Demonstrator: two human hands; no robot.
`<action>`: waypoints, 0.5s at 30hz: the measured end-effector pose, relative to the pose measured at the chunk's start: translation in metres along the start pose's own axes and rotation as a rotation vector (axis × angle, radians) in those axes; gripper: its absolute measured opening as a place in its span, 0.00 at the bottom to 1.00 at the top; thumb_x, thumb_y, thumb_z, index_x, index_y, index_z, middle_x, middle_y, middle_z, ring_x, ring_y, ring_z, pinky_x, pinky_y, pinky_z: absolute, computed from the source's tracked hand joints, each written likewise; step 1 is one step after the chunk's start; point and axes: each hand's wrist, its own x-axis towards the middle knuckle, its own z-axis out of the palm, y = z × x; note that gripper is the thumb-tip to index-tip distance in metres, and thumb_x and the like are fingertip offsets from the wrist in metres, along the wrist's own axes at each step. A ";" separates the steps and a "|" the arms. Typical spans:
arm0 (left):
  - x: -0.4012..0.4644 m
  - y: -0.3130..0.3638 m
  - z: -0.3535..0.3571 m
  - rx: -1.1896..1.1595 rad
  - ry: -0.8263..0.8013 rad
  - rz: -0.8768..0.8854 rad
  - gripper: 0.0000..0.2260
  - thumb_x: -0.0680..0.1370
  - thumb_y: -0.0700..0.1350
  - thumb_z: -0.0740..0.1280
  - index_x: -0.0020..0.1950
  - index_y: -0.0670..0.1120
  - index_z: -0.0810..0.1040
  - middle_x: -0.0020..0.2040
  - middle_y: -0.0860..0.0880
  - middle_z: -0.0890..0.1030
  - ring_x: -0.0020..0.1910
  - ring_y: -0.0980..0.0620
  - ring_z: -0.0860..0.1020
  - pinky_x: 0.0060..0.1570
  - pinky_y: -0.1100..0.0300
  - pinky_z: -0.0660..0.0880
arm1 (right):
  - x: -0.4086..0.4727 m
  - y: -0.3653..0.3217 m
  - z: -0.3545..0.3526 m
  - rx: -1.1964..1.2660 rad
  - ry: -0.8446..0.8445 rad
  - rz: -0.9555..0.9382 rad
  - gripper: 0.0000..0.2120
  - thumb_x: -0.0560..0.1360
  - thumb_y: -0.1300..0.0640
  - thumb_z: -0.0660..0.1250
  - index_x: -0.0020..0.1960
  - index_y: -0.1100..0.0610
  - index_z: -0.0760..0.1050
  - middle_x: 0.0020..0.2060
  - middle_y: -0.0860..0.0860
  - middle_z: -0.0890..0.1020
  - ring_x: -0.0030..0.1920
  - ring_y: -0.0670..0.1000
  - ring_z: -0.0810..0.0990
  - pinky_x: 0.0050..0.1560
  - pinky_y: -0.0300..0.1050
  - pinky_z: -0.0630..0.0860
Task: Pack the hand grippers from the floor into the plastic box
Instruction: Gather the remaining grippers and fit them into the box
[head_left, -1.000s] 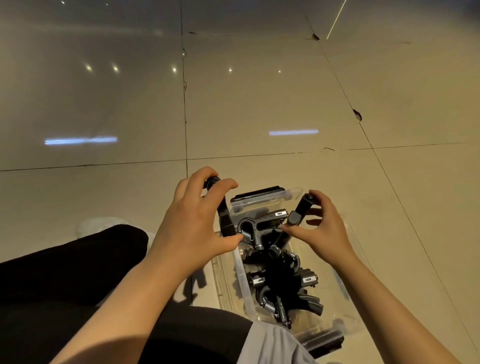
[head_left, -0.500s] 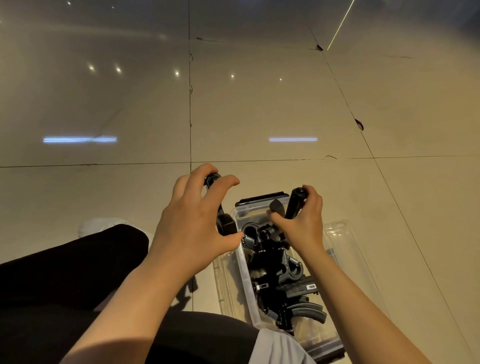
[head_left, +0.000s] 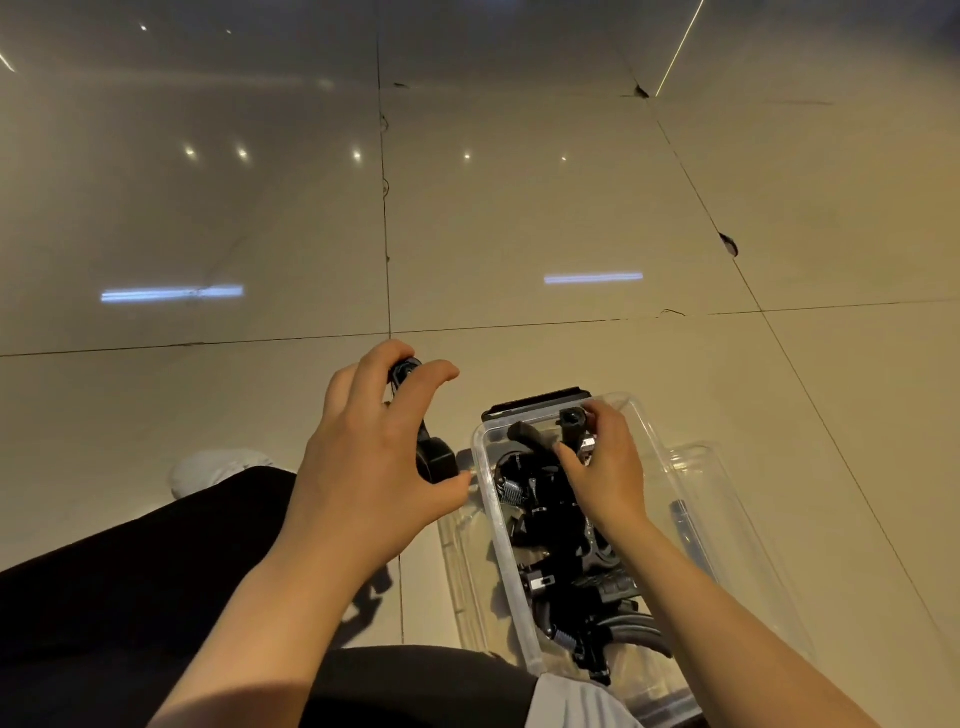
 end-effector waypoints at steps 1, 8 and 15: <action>0.000 0.001 0.000 -0.009 0.003 -0.009 0.32 0.61 0.58 0.69 0.64 0.54 0.69 0.64 0.49 0.67 0.61 0.49 0.64 0.48 0.58 0.65 | 0.000 0.003 0.000 -0.046 -0.020 -0.022 0.15 0.74 0.57 0.69 0.60 0.56 0.72 0.53 0.52 0.78 0.55 0.53 0.76 0.54 0.47 0.73; 0.000 0.003 0.001 -0.006 0.004 -0.025 0.33 0.61 0.55 0.72 0.65 0.54 0.69 0.65 0.50 0.66 0.62 0.49 0.64 0.49 0.59 0.65 | 0.000 0.015 -0.004 -0.060 -0.171 -0.049 0.11 0.76 0.57 0.66 0.58 0.55 0.73 0.51 0.49 0.79 0.51 0.49 0.77 0.46 0.41 0.70; -0.003 0.000 0.003 0.012 0.010 -0.037 0.34 0.60 0.52 0.76 0.65 0.53 0.70 0.64 0.48 0.67 0.61 0.47 0.65 0.49 0.58 0.65 | 0.016 0.004 -0.004 -0.037 -0.235 -0.062 0.13 0.77 0.59 0.65 0.62 0.55 0.72 0.54 0.51 0.81 0.54 0.53 0.80 0.51 0.46 0.75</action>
